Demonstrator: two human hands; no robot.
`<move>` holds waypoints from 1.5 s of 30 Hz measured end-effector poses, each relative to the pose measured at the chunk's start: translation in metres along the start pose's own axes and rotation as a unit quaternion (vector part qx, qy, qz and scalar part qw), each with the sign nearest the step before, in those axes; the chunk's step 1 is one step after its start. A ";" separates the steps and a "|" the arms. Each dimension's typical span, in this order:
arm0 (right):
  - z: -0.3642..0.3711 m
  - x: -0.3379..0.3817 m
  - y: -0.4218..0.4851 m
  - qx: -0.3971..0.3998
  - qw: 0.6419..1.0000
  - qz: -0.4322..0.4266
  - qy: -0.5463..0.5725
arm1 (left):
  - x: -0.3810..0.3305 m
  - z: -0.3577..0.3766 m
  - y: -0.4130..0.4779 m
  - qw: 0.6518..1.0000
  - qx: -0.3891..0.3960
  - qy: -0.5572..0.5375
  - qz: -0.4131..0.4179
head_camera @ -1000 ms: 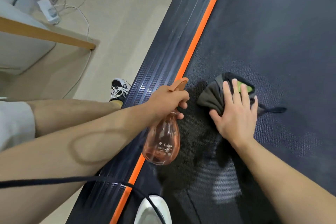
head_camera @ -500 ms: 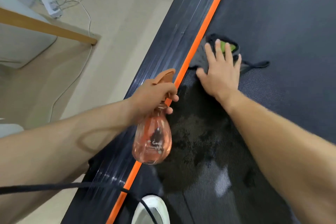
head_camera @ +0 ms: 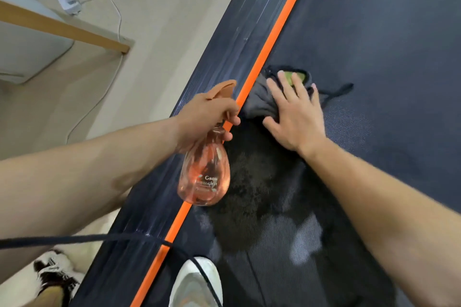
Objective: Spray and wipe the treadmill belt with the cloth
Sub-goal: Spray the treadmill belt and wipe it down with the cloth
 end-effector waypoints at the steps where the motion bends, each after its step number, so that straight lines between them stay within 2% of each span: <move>1: 0.006 0.014 -0.026 -0.013 1.000 0.015 0.017 | 0.001 0.003 -0.002 1.000 0.004 0.009 -0.001; 3: 0.015 0.039 -0.090 -0.005 0.999 -0.025 0.039 | 0.003 0.011 -0.007 0.999 0.026 0.022 0.003; 5: 0.022 0.048 -0.154 0.026 0.993 -0.110 0.040 | 0.006 0.021 -0.011 0.998 0.055 0.032 -0.001; 8: 0.019 0.012 -0.188 0.082 0.967 -0.241 -0.017 | 0.010 0.042 -0.011 0.993 0.093 0.068 0.008; 9: 0.017 -0.009 -0.184 0.087 0.964 -0.247 -0.032 | 0.011 0.050 -0.010 0.991 0.105 0.080 0.014; 11: 0.008 -0.055 -0.166 0.059 0.985 -0.157 -0.039 | 0.012 0.065 -0.009 0.986 0.132 0.101 0.022; 13: -0.005 -0.100 -0.145 0.030 0.999 -0.003 -0.033 | 0.011 0.080 -0.007 0.979 0.166 0.112 0.029; 16: -0.015 -0.125 -0.140 0.004 0.985 0.172 -0.015 | 0.003 0.101 -0.008 0.970 0.196 0.134 0.045; 20: -0.004 -0.079 -0.215 -0.020 0.952 0.307 -0.012 | -0.009 0.135 -0.013 0.951 0.198 0.217 0.095; 24: 0.013 -0.024 -0.307 0.019 0.959 0.281 -0.003 | -0.024 0.182 -0.013 0.906 0.222 0.324 0.158; 29: 0.026 -0.023 -0.318 0.001 0.963 0.269 -0.022 | -0.043 0.249 -0.004 0.842 0.322 0.391 0.185; 34: 0.027 -0.023 -0.321 -0.051 0.964 0.261 0.011 | -0.051 0.305 -0.003 0.822 0.357 0.412 0.162; 41: 0.026 -0.021 -0.321 -0.059 0.956 0.285 0.031 | -0.044 0.363 -0.018 0.706 0.388 0.555 0.209; 43: 0.026 -0.019 -0.323 -0.051 0.946 0.319 0.037 | -0.039 0.371 -0.024 0.681 0.396 0.579 0.213; 45: 0.026 -0.011 -0.334 -0.051 0.905 0.420 0.043 | -0.034 0.376 -0.030 0.671 0.404 0.587 0.204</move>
Point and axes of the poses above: each hand's wrist, its own y-axis towards the middle knuckle, its own z-axis out of the palm, x = y × z, the point moved 1 cm from there along y, towards the middle knuckle, and after that the axes turned 7 degrees about -x, right-handed, at the moved point
